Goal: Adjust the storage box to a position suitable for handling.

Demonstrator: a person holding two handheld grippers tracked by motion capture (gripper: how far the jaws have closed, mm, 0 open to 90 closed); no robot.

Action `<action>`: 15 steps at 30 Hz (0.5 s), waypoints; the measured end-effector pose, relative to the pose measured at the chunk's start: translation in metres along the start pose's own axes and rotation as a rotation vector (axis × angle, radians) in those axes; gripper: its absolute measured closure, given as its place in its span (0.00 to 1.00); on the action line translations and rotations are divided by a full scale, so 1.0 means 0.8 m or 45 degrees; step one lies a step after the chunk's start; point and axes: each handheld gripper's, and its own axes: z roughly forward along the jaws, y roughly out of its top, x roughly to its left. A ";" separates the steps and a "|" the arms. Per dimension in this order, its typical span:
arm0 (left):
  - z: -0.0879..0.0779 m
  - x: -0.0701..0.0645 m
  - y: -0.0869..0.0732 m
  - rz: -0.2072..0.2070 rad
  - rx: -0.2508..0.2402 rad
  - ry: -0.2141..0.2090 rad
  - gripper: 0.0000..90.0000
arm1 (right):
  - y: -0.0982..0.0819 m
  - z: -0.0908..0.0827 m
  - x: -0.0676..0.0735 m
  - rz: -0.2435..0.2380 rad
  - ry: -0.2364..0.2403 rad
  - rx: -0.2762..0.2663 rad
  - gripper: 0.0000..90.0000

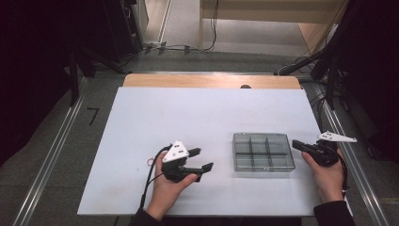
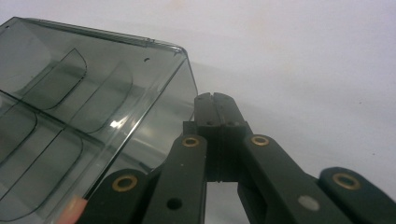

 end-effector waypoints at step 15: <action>-0.119 0.068 -0.062 -0.102 -0.129 0.264 0.00 | 0.007 0.021 -0.008 -0.051 0.035 0.003 0.98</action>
